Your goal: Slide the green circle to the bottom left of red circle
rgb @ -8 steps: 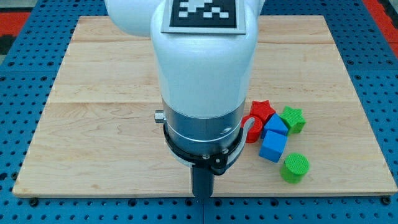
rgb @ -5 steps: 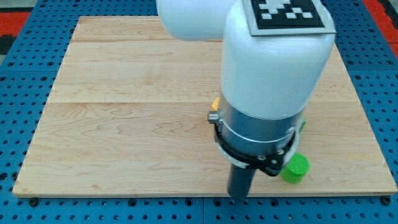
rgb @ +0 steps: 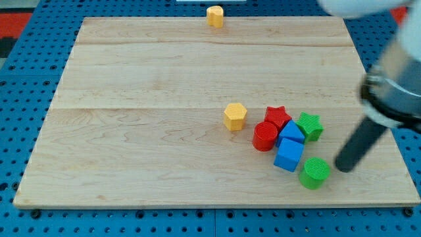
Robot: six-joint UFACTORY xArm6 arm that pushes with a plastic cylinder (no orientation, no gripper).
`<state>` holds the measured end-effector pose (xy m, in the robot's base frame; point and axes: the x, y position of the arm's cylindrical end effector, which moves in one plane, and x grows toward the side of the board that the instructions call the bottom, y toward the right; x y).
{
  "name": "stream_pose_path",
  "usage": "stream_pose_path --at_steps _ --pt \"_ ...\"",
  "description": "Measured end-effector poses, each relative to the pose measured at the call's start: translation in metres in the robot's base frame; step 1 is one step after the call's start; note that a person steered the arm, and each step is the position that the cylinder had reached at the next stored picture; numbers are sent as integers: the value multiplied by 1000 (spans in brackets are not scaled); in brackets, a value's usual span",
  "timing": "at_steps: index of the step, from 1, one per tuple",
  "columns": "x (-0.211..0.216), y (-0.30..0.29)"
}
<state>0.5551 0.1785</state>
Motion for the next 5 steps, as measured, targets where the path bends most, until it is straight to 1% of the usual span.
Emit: stream_pose_path --at_steps 1,2,3,4,5 --pt "28 28" --pt "42 43" --pt "27 3" --pt "6 -69" --pt "30 8"
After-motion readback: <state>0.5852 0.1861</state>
